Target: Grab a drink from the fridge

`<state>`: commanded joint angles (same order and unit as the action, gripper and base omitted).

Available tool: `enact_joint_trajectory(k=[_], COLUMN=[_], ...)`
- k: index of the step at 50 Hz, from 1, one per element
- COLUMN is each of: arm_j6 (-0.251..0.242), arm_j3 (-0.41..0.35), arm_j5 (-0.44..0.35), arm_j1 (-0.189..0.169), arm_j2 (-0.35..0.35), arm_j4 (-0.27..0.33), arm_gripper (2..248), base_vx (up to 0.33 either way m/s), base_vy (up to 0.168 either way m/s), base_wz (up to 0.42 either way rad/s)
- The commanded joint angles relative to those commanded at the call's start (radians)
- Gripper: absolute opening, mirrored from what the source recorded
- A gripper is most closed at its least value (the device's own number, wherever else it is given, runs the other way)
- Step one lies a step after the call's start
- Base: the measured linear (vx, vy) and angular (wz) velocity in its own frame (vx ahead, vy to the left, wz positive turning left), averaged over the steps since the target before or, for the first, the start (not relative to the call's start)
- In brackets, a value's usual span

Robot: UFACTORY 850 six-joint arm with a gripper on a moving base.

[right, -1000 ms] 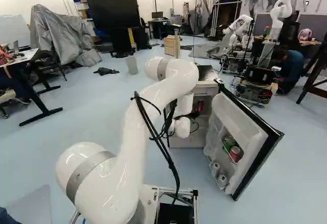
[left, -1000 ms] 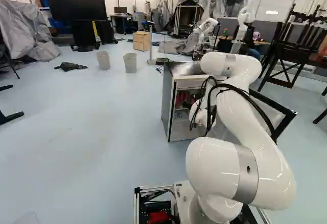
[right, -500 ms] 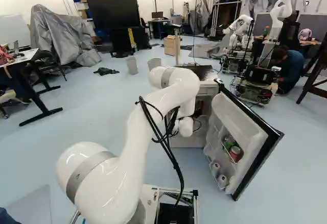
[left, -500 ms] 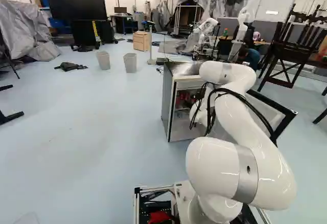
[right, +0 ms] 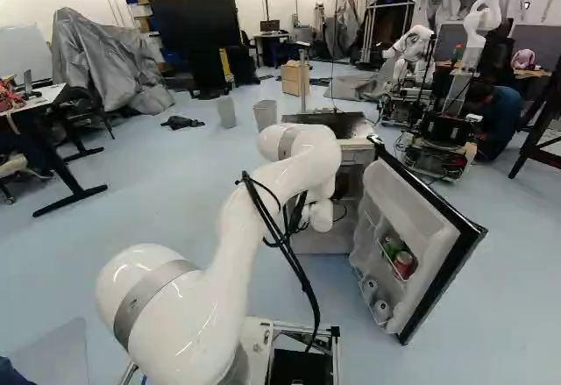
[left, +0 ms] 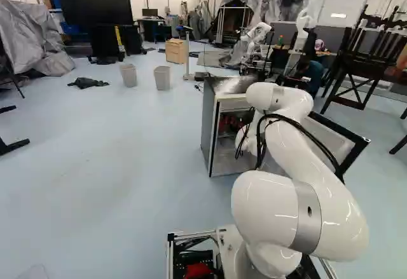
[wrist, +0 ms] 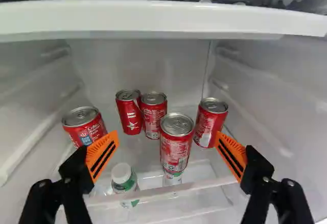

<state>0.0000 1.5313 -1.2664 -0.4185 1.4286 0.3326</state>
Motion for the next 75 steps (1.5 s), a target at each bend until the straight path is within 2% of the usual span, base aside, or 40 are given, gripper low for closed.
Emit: enact_joint_trajectory(k=[26, 40, 41, 45, 46, 51, 52, 56, 57, 61, 62, 75], arm_j6=[0.0, 0.0, 0.0, 0.0, 0.0, 0.0, 0.0, 0.0, 0.0, 0.0, 0.0, 0.0], arm_j3=[0.136, 0.172, 0.173, 0.174, 0.174, 0.174, 0.174, 0.174, 0.174, 0.174, 0.174, 0.171], arm_j5=[0.044, 0.045, 0.045, 0.045, 0.045, 0.045, 0.045, 0.045, 0.045, 0.045, 0.045, 0.045], arm_j1=[0.008, 0.002, 0.002, 0.002, 0.002, 0.001, 0.001, 0.001, 0.001, 0.001, 0.001, 0.001], arm_j2=[0.076, 0.096, 0.096, 0.097, 0.097, 0.097, 0.097, 0.097, 0.097, 0.097, 0.097, 0.095], arm_j4=[0.0, 0.0, 0.0, 0.0, 0.0, 0.0, 0.0, 0.0, 0.0, 0.0, 0.0, 0.0], arm_gripper=[247, 247, 240, 240, 203, 203, 165, 165, 127, 127, 100, 100], base_vx=[0.0, 0.0, 0.0, 0.0, 0.0, 0.0, 0.0, 0.0, 0.0, 0.0, 0.0, 0.0], base_vy=[0.0, 0.0, 0.0, 0.0, 0.0, 0.0, 0.0, 0.0, 0.0, 0.0, 0.0, 0.0], base_wz=[0.0, 0.0, 0.0, 0.0, 0.0, 0.0, 0.0, 0.0, 0.0, 0.0, 0.0, 0.0])
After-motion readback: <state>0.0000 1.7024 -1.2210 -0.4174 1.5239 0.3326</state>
